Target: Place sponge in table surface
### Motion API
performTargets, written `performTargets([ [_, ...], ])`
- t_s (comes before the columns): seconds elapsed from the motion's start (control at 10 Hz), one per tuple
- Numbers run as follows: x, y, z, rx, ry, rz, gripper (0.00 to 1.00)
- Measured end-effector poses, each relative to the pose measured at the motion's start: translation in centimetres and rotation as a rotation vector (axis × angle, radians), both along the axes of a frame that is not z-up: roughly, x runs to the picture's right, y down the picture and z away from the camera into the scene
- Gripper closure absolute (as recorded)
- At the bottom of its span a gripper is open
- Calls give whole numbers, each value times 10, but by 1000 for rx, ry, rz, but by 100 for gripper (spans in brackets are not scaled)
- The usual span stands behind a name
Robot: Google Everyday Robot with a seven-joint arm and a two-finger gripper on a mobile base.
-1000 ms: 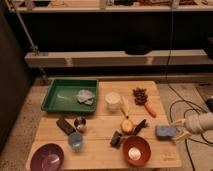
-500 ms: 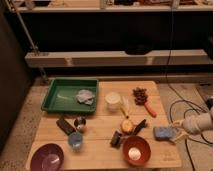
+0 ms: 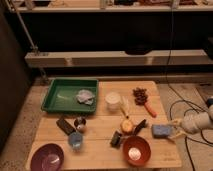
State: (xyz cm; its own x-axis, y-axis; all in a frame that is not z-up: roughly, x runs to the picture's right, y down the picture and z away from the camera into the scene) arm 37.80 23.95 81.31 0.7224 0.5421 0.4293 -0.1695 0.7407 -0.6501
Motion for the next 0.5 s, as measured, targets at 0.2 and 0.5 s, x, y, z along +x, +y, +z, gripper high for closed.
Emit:
performTargets([
  [0.2, 0, -2, -3, -8, -12, 0, 20],
  [0.5, -1, -10, -10, -51, -20, -4, 20],
])
